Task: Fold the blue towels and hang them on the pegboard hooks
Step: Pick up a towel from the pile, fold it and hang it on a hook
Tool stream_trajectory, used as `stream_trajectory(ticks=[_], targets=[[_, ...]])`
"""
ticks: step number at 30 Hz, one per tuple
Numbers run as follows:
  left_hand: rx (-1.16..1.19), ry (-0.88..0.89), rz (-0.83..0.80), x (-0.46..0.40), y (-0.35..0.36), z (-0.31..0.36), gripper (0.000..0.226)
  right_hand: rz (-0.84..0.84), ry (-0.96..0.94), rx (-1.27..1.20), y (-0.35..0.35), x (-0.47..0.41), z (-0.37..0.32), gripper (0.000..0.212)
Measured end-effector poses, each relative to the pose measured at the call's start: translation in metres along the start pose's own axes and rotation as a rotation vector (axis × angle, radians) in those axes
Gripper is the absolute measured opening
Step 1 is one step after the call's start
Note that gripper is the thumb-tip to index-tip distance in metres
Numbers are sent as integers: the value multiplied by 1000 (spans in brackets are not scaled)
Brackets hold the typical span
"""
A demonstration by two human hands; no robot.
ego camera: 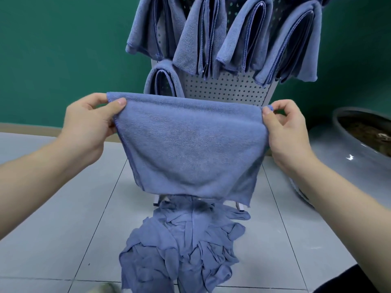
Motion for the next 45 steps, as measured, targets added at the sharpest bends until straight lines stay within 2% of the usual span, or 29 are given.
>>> stream_trajectory(ticks=[2, 5, 7, 9, 12, 14, 19, 24, 27, 29, 32, 36, 40, 43, 45], targets=[[24, -36, 25, -2, -3, -7, 17, -17, 74, -49, 0, -3, 9, 10], [46, -146, -78, -5, 0, -24, 23, -183, 369, -160, 12, -8, 36, 32], [43, -238, -128, -3, 1, -36, 19, -329, 596, -175, 22, -2, 57, 34], [14, -331, -167, 2, 1, -46, 13, -393, 679, -124, 26, 2, 70, 37], [-50, -410, -211, 11, -2, -58, 10, -344, 600, 14, 22, -3, 72, 21], [-66, -437, -182, 16, -6, -64, 9, -314, 574, 11, 21, -5, 71, 13], [-98, -405, -54, 24, -10, -61, 4, -284, 716, -62, 34, 7, 80, 10], [-138, -318, -9, 38, 11, -43, 8, -243, 672, -80, 56, 23, 76, 10], [-128, -293, -39, 50, 31, -34, 13, -201, 610, -165, 68, 34, 70, 17], [-90, -301, -53, 59, 44, -28, 14, -189, 556, -191, 74, 40, 67, 29], [-66, -276, -84, 70, 58, -19, 14, -239, 475, -182, 84, 52, 61, 45], [-101, -216, -146, 82, 71, -11, 10, -289, 354, -143, 96, 67, 46, 43], [-144, -159, -196, 91, 80, -10, 8, -306, 254, -54, 106, 78, 35, 55], [-195, -82, -232, 95, 85, -7, 7, -332, 250, -44, 113, 83, 34, 63], [-221, -37, -233, 97, 85, -7, 5, -346, 238, -46, 117, 86, 34, 57]])
Point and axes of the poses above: each hand's wrist, its own x-axis away from the middle knuckle, its own y-axis out of the palm, z = x × y, the point moved 8 cm from there along -x, towards the middle knuckle, and after that the axes turned 11 degrees about y, right-handed, at the moved point
